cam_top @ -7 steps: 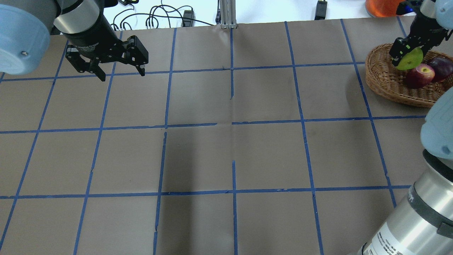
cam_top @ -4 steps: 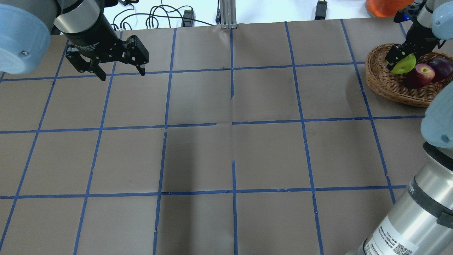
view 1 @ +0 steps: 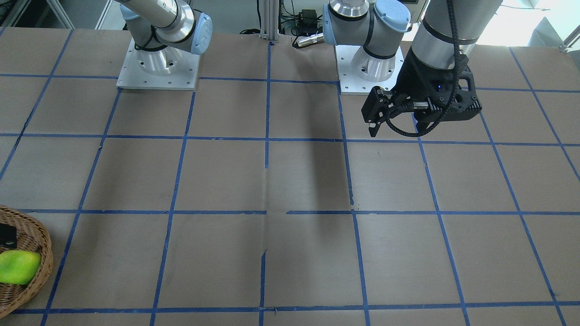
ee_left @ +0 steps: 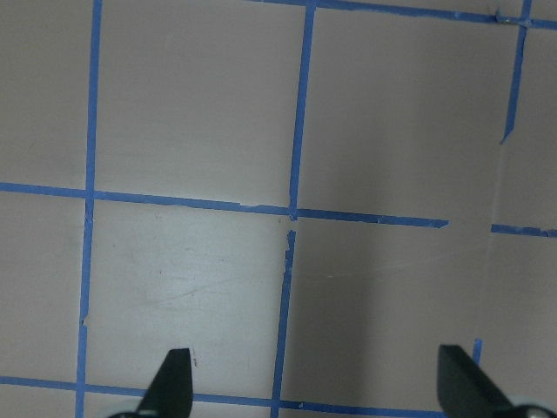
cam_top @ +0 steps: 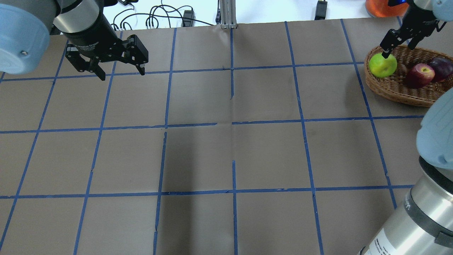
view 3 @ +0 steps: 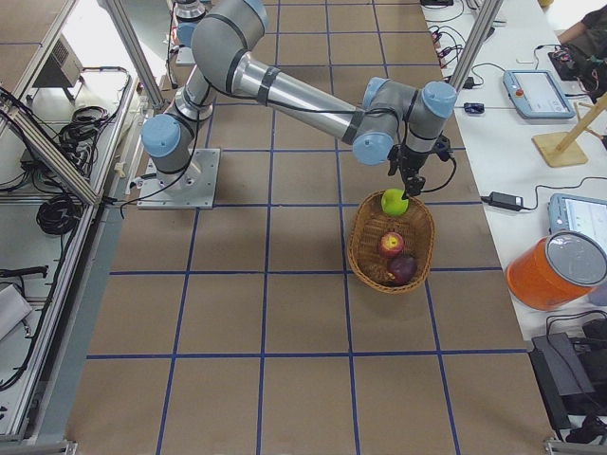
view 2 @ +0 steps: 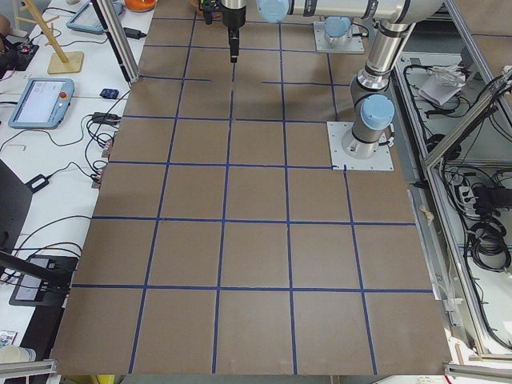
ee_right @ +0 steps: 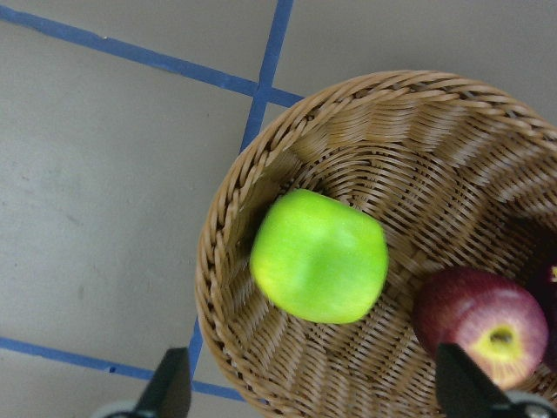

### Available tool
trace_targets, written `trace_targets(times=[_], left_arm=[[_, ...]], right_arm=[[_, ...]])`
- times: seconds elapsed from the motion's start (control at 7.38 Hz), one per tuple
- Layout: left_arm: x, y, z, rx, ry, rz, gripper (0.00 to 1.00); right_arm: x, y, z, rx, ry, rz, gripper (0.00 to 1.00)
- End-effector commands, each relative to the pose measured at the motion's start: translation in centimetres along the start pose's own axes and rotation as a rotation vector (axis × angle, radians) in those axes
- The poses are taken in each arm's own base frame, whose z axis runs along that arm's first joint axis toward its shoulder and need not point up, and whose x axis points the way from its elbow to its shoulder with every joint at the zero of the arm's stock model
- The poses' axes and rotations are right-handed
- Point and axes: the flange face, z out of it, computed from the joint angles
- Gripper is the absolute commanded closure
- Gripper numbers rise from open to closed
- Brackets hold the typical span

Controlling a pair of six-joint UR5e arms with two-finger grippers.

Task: Put all apples into basket

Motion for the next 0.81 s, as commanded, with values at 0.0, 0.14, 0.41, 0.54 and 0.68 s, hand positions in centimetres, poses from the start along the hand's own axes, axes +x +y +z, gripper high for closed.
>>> trace_targets(times=[0.0,0.14,0.41,0.54,0.68], left_arm=[[0.0,-0.1,-0.2,0.005,0.002,-0.005,0.00],[0.0,-0.1,-0.2,0.006,0.001,-0.005,0.00],[0.0,-0.2,0.0,0.012,0.003,-0.005,0.00],[0.0,-0.2,0.0,0.012,0.001,-0.005,0.00],[0.0,-0.2,0.0,0.012,0.001,-0.005,0.00]], right_arm=[[0.7,-0.1,1.4,-0.013,-0.007,-0.063,0.00],[0.3,-0.4,0.0,0.002,0.008,-0.055,0.00],[-10.6,-1.0,-8.0,-0.001,-0.008,0.050,0.00],[-19.8,-0.8,-11.2,-0.030,-0.014,0.144,0.00],[-24.8,0.0,-13.0,-0.031,-0.043,0.150,0.00]])
